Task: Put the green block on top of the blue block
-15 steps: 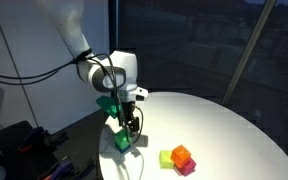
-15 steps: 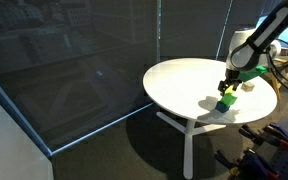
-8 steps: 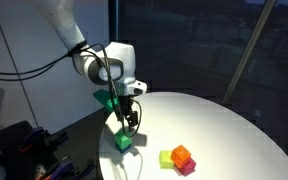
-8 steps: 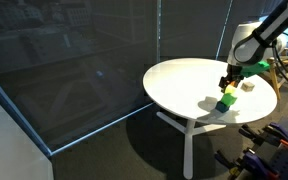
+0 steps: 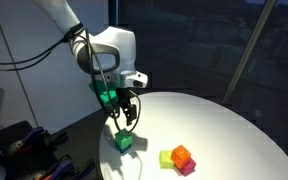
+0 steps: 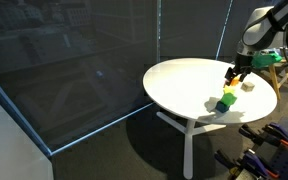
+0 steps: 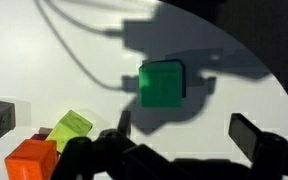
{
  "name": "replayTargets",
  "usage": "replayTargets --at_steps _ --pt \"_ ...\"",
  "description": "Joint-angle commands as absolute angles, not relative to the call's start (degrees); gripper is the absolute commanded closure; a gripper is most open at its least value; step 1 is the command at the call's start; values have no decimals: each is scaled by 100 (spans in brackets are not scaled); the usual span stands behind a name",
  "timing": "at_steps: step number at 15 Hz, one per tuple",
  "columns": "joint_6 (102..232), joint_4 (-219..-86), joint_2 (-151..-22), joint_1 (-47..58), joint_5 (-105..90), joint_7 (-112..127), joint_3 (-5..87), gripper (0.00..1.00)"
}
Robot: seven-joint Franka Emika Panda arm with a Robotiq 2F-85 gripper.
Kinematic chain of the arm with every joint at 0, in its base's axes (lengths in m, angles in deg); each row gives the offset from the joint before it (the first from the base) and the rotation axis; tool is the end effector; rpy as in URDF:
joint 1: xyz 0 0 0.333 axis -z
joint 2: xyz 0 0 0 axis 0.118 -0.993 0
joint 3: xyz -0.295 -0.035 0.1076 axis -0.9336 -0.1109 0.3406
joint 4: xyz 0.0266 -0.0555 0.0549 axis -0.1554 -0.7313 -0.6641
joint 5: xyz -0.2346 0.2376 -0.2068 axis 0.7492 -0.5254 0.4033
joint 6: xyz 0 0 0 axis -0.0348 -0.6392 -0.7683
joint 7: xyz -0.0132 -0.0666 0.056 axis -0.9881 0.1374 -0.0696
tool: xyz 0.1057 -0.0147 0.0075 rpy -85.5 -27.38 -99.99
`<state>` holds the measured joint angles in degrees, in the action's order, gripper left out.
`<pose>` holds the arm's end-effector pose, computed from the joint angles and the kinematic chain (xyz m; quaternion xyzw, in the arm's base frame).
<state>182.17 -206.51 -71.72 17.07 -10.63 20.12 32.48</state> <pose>0.4174 -0.1755 0.2575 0.9916 -0.1293 0.0078 0.0049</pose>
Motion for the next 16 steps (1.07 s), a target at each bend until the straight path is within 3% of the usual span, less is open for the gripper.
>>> replayTargets --at_steps 1,16 --pt "18086 -20987 -6548 1808 -1553 2795 3257 0" --pt "17333 -21243 -5784 1751 -1109 3193 3215 0"
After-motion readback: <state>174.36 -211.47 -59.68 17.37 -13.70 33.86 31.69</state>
